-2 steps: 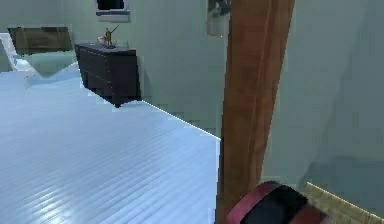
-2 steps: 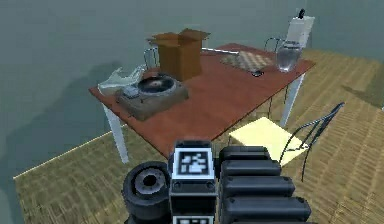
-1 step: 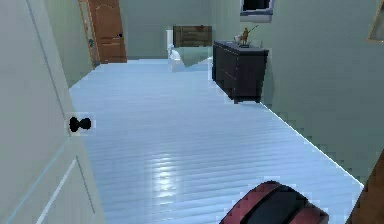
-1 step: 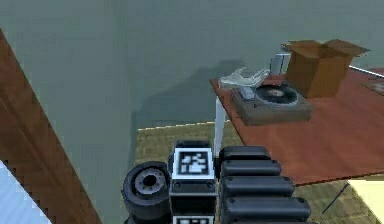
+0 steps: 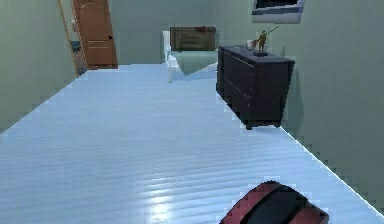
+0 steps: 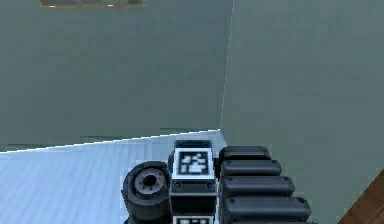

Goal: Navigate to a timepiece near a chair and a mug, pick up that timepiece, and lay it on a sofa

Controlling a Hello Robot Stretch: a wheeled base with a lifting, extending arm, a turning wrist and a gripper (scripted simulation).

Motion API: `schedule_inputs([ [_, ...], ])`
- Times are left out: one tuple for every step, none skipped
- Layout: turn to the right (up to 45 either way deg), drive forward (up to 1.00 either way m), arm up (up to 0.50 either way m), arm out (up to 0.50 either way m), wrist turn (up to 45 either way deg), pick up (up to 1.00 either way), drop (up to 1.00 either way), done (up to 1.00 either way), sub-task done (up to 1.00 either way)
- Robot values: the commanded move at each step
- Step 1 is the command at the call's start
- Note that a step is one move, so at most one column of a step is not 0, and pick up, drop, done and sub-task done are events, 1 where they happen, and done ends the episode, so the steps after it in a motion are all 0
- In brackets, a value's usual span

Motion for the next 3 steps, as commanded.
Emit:
schedule_inputs([
  [-36.0,0.00,0.00,0.00,0.0,0.00,0.00,0.00,0.00],
  [0.0,0.05,0.00,0.00,0.0,0.00,0.00,0.00,0.00],
  [12.0,0.00,0.00,0.00,0.0,0.00,0.00,0.00,0.00],
])
